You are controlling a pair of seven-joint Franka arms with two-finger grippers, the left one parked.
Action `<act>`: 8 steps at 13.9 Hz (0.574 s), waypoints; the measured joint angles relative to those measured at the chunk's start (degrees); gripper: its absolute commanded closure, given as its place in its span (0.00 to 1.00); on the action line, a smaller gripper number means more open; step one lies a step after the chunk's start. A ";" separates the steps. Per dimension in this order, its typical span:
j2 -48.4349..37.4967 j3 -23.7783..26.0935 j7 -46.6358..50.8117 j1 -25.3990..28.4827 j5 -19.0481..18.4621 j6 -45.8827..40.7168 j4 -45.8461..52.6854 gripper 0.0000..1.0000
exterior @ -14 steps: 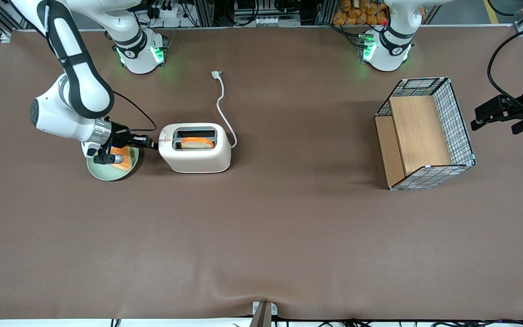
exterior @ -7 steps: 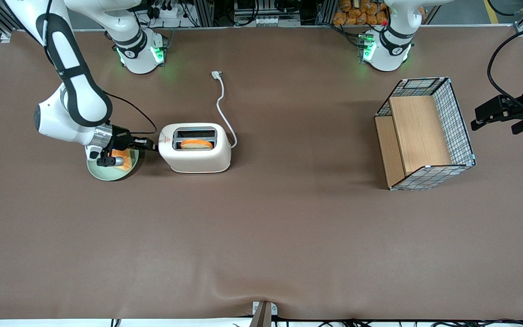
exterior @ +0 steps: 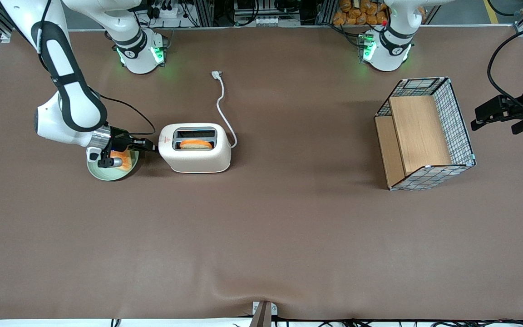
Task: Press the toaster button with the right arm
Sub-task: 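Pull the right gripper back from the toaster over the plate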
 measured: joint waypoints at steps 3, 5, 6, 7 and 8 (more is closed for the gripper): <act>0.80 -0.27 0.11 -1.44 -0.02 -4.46 1.76 1.00; 1.16 -0.29 0.20 -2.84 -0.70 -7.34 3.40 1.00; 1.19 -0.32 0.92 -3.47 -1.85 -8.50 4.41 1.00; 1.20 -0.37 2.60 -4.13 -3.66 -10.75 5.88 1.00; 1.20 -0.50 5.24 -4.81 -6.13 -13.82 7.90 1.00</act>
